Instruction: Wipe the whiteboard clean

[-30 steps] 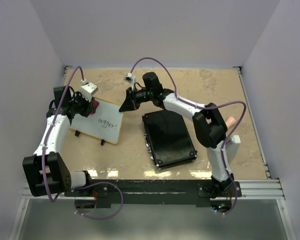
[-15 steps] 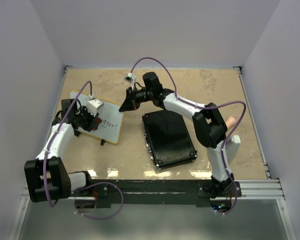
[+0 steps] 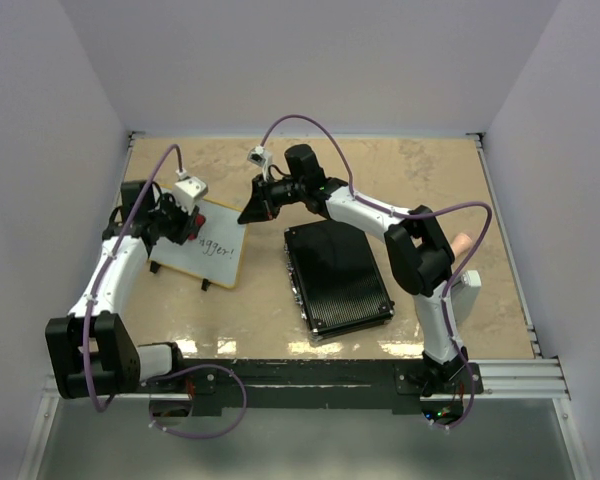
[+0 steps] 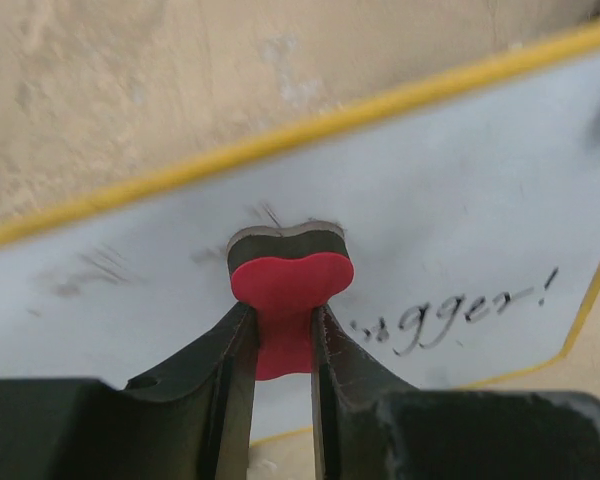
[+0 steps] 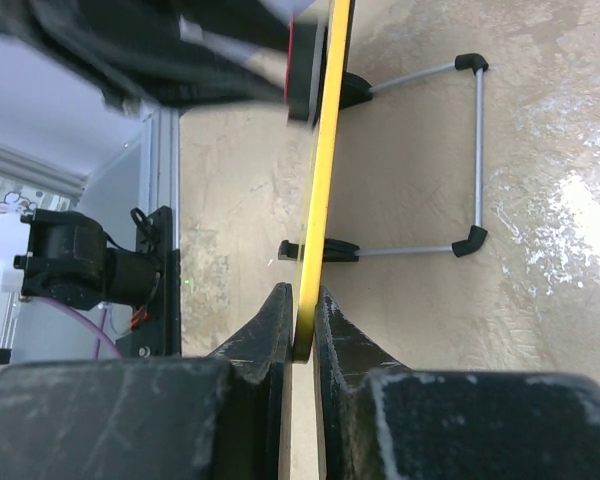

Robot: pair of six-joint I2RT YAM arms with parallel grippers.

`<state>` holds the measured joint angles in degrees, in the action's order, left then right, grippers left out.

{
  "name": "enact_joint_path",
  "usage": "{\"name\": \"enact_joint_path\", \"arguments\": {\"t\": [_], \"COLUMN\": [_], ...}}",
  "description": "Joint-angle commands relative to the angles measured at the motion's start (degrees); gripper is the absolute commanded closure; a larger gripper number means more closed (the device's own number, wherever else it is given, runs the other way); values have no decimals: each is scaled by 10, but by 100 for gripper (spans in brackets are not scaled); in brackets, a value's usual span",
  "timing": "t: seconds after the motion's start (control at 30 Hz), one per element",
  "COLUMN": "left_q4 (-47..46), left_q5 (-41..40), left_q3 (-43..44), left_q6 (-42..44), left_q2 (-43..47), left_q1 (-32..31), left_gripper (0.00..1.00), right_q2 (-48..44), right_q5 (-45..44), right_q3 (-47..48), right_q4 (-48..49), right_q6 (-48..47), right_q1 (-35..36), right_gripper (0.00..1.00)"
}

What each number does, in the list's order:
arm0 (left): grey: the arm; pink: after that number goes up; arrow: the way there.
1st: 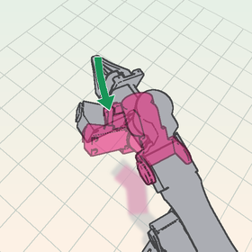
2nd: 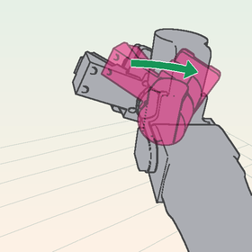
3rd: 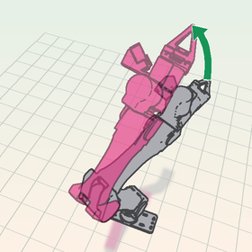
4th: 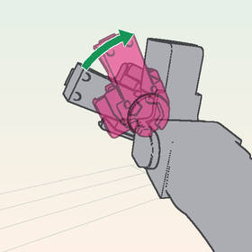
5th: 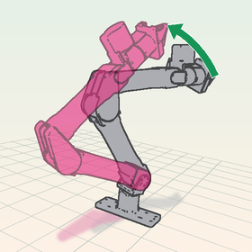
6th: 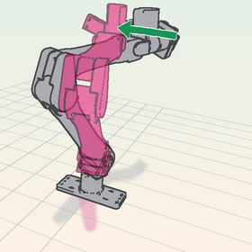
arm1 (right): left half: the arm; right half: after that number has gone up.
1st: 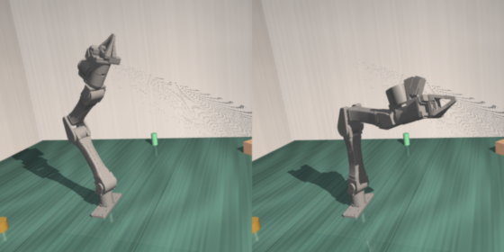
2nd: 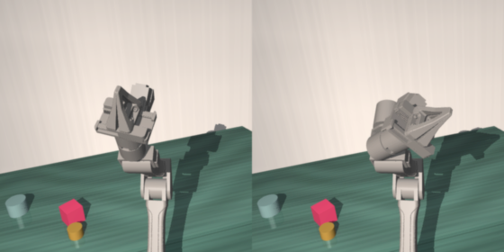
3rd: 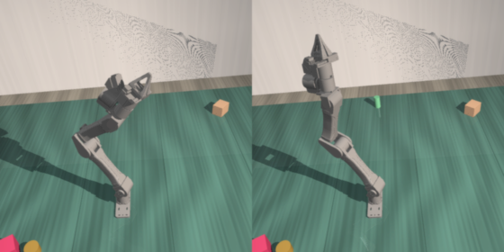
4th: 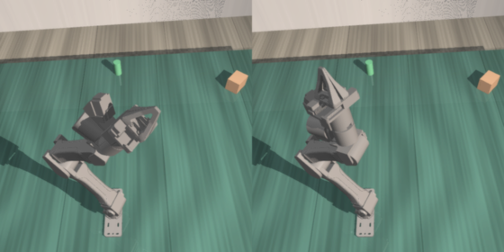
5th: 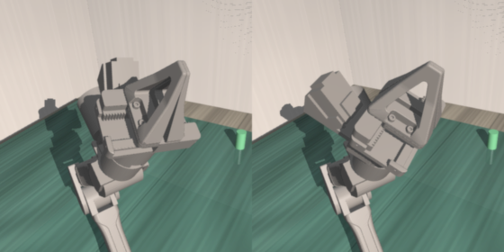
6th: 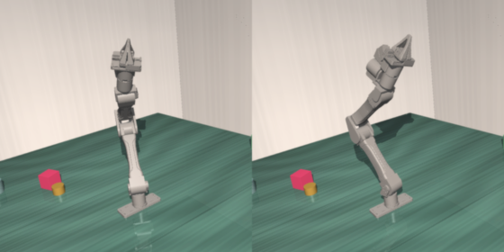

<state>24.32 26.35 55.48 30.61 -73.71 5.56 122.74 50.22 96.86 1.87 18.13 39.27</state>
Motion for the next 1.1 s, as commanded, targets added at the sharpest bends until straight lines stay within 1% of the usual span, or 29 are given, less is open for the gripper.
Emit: {"name": "enact_joint_path", "arguments": {"t": [0.0, 0.1, 0.17, 0.27, 0.3, 0.37, 0.4, 0.43, 0.5, 0.57, 0.67, 0.77, 0.8, 0.9, 1.0, 1.07], "left_q4": [1, -1, 1, 13, 16, 18, 16, 15, 9, 1, 1, -8, -14, -15, -3, 1], "left_q5": [-24, -30, -34, -31, -29, -29, -34, -35, -32, -33, -38, -49, -53, -60, -60, -69], "left_q3": [-117, -167, -173, -136, -96, -49, -3, 16, 51, 56, 36, -25, -66, -135, -178, -184], "left_q6": [36, 60, 74, 62, 53, 23, 10, -11, -23, -27, -21, -14, -11, 4, 22, 30], "left_q2": [24, 33, 36, 39, 38, 27, 23, 18, 9, 9, 9, 26, 34, 64, 82, 88], "left_q1": [-5, -9, -13, -13, -13, -14, -14, -13, -14, -19, -26, -34, -35, -37, -45, -49], "left_gripper": [100, 100, 100, 100, 100, 100, 100, 100, 100, 100, 100, 100, 100, 100, 100, 100], "right_q2": [9, 9, 10, 10, 11, 11, 13, 13, 12, 12, 12, 12, 12, 10, 13, 15], "right_q5": [29, 29, 30, 29, 29, 30, 30, 29, 29, 28, 29, 29, 29, 30, 31, 30], "right_q3": [3, 3, 2, 2, 2, 2, 2, 3, 4, 4, 3, 3, 3, 1, 2, 5], "right_q4": [1, 1, 1, 2, 2, 3, 3, 4, 3, 3, 3, 4, 4, 3, 4, 5], "right_q6": [-29, -29, -29, -29, -29, -27, -27, -27, -27, -27, -27, -27, -27, -27, -27, -25], "right_q1": [21, 22, 22, 21, 22, 22, 23, 24, 24, 23, 23, 23, 23, 24, 24, 23], "right_gripper": [100, 100, 100, 100, 100, 100, 100, 100, 100, 100, 100, 100, 100, 100, 100, 100]}}
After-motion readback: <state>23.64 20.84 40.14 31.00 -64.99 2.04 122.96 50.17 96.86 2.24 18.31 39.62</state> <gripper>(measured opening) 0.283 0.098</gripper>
